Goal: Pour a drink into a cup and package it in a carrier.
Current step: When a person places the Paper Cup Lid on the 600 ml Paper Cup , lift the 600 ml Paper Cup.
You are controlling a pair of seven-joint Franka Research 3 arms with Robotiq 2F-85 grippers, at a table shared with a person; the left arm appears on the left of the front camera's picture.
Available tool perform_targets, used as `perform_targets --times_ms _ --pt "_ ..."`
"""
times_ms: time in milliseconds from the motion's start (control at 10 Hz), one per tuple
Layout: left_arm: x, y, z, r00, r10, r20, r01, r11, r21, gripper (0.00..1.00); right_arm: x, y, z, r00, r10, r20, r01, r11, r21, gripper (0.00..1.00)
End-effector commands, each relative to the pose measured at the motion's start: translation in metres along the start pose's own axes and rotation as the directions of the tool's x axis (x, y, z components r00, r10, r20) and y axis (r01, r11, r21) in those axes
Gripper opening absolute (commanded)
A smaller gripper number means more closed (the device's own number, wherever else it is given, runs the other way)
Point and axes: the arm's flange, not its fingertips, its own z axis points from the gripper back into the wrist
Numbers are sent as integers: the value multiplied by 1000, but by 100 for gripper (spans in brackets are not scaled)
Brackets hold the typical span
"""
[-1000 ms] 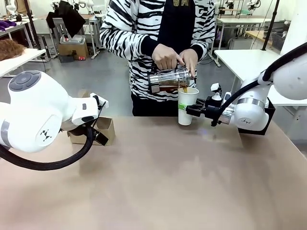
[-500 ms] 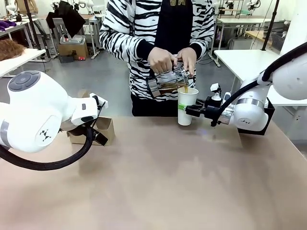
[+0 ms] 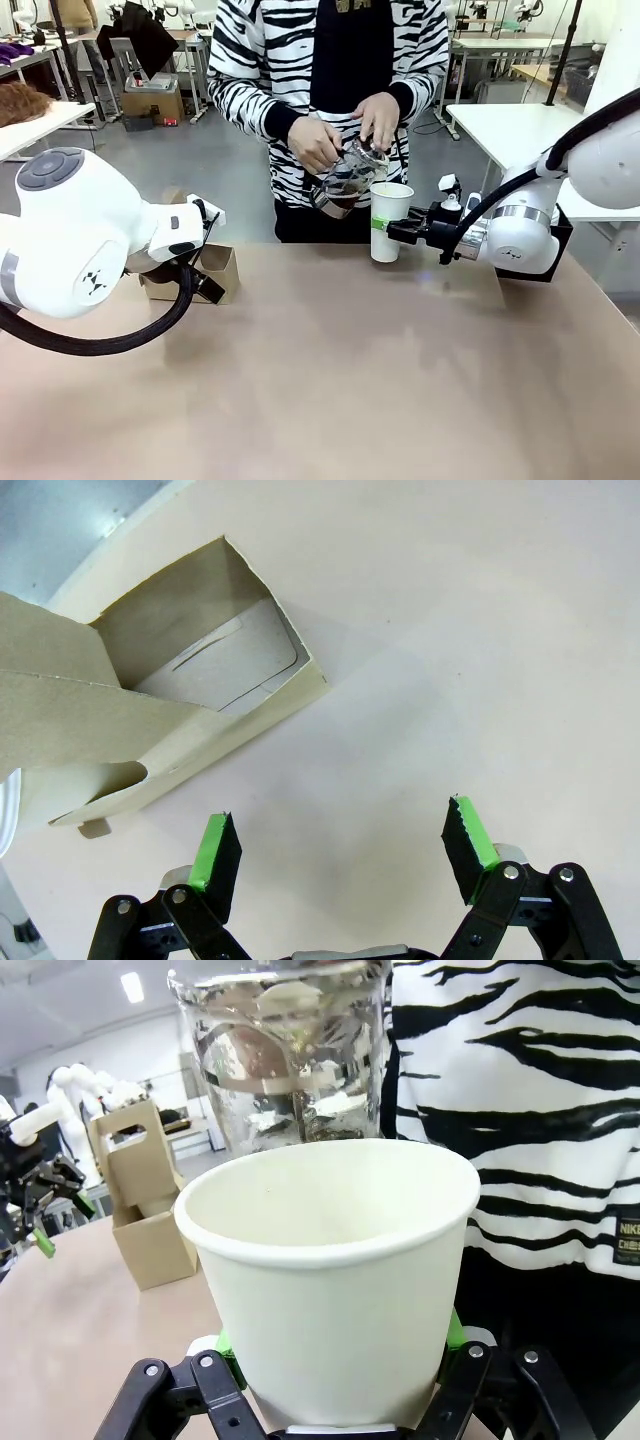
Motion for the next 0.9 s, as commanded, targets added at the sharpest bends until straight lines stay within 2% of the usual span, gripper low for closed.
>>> perform_targets --times_ms 0,800 --pt "0 0 1 1000 0 2 0 1000 -2 100 3 -1 -2 1000 -5 10 5 1000 -6 80" --pt "0 0 1 1000 0 2 0 1000 -2 100 3 -1 -2 1000 -5 10 5 1000 -6 80"
